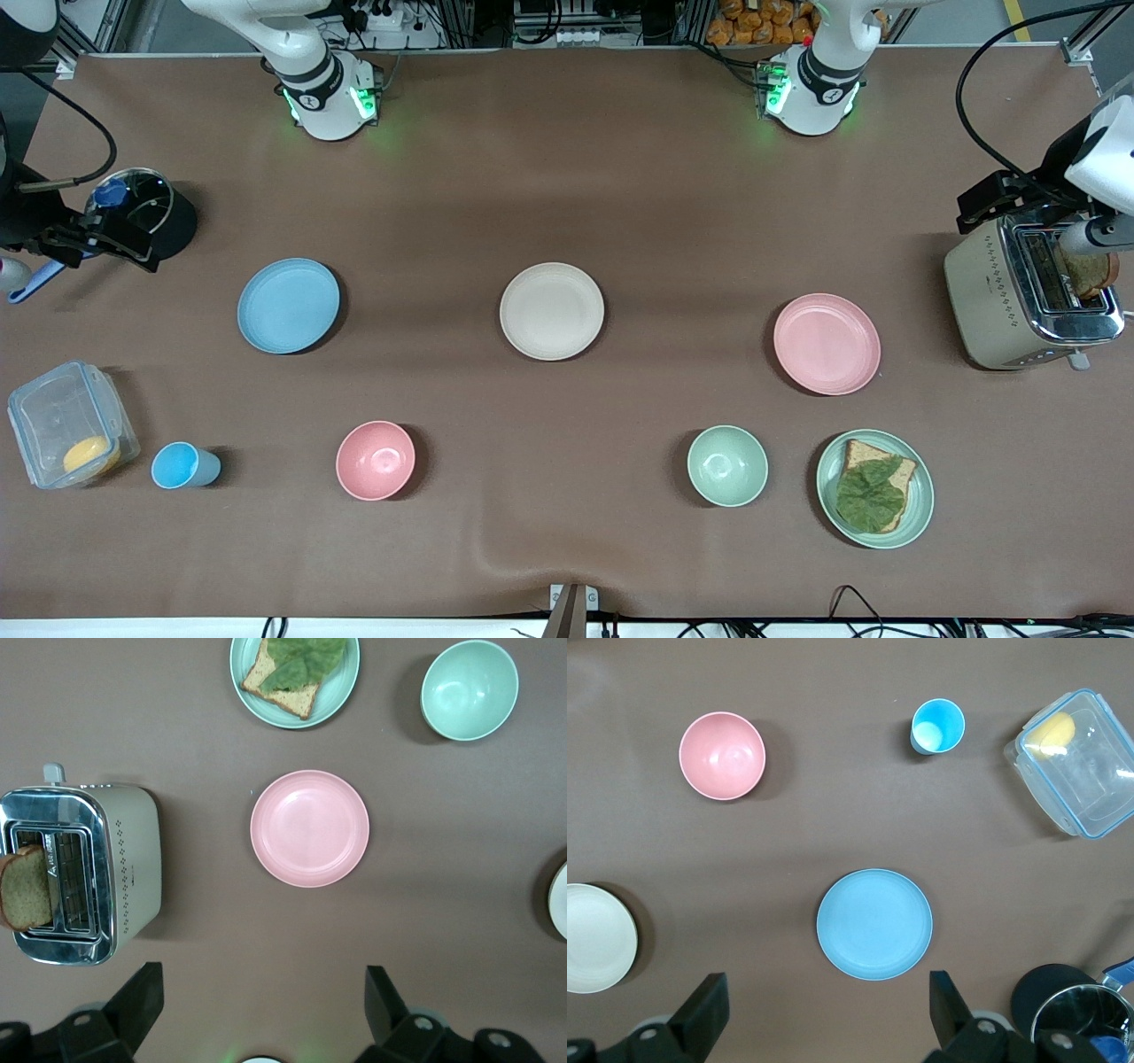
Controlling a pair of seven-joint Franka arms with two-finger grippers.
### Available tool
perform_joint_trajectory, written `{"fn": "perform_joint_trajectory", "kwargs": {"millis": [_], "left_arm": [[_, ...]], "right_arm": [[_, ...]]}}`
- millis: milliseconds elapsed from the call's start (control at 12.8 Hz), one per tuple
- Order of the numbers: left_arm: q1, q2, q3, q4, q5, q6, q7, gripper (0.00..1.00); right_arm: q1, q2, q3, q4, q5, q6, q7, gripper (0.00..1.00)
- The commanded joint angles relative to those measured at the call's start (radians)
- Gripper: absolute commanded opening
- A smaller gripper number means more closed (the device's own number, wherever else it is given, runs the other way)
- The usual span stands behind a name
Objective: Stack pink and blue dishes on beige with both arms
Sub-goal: 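Move the left gripper toward the rim of the pink plate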
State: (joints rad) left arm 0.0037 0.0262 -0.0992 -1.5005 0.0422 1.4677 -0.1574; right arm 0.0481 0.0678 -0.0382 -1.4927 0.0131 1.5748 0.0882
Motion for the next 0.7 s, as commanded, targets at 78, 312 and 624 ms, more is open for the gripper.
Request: {"fn": "perform_joint_trajectory", "kwargs": {"millis": [78, 312, 624], "left_arm": [[0.002, -0.02, -0.005, -0.003, 0.004, -0.017, 0.019, 1.0], [0.007, 0.006, 0.0, -0.006, 0.002, -0.006, 0.021, 1.0], [0.042, 0.015, 0.0, -0.191, 0.002, 0.19, 0.021, 1.0]], "right_arm": [[0.013, -0.006, -0.008, -0.009, -0.007, 0.007, 0.019, 1.0], [0.013, -0.006, -0.008, -0.009, -0.007, 0.008, 0.019, 1.0], [0.01, -0.006, -0.009, -0.009, -0.008, 0.005, 0.019, 1.0]]}}
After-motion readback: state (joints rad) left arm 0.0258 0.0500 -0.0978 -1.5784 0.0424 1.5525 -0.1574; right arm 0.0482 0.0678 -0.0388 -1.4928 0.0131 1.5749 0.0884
